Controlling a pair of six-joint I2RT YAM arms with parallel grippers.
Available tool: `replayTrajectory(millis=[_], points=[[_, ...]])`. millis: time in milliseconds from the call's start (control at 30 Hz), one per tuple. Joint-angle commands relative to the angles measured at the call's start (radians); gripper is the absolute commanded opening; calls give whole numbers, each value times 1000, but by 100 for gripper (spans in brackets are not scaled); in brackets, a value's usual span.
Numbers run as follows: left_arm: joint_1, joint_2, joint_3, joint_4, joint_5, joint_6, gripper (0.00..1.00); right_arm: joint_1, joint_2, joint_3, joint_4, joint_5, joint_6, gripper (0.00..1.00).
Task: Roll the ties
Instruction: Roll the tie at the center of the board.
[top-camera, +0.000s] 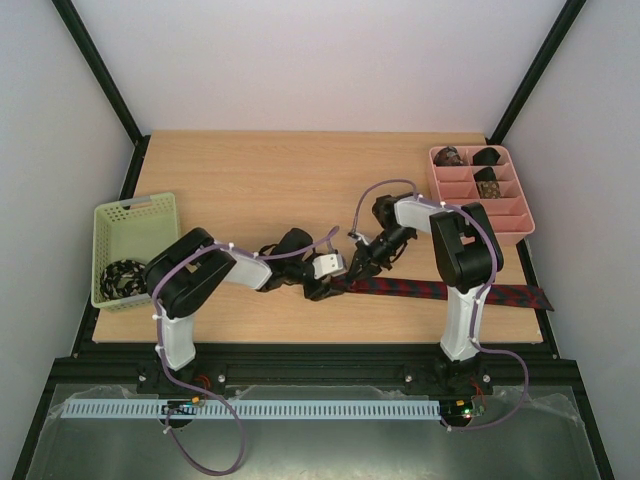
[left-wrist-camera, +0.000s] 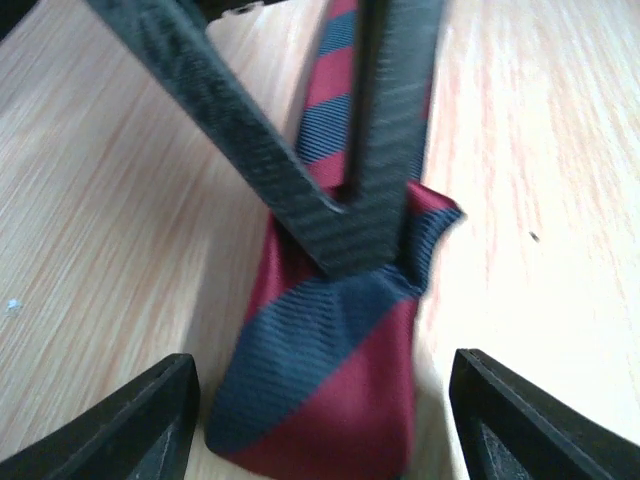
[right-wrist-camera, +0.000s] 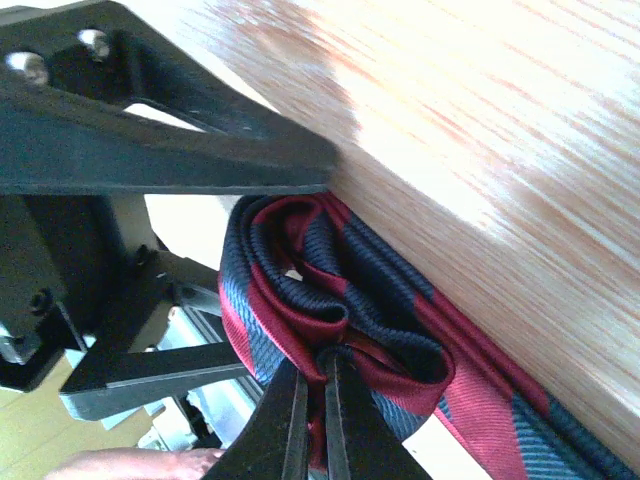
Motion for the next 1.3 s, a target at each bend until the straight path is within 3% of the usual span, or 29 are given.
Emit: replayTrajectory(millis=[0,167,300,367,567,700,867,1100,1267], points=[[-15,-55,-28,31,23,16,76,-8,3,-45,18,11,5,1],[-55,15,34,34,6,15,81,-9,6,-39,43,6,7,1],[-76,81,95,24,-37,-1,79,-12,10,-18,32,-22,0,1],[-75,98,108,8,-56,-5,73,-14,11,-10,26,-46,0,2],[-36,55,33,-63,-101,29,40,-43,7,-4,-36,-75,-58,2],[-5,14,-21,-109,-101,56,34,-79,13,-39,-57,-20,-113,2],[-1,-1,-35,-118,-64,47,36,-76,37,-85,25,6,-87,3],[38,-44,-104,50,40,-40,64,-60,61,-125,165,134,-54,1],[77,-54,-166,121,93,-18,68,-61,69,-130,180,199,-77,1]])
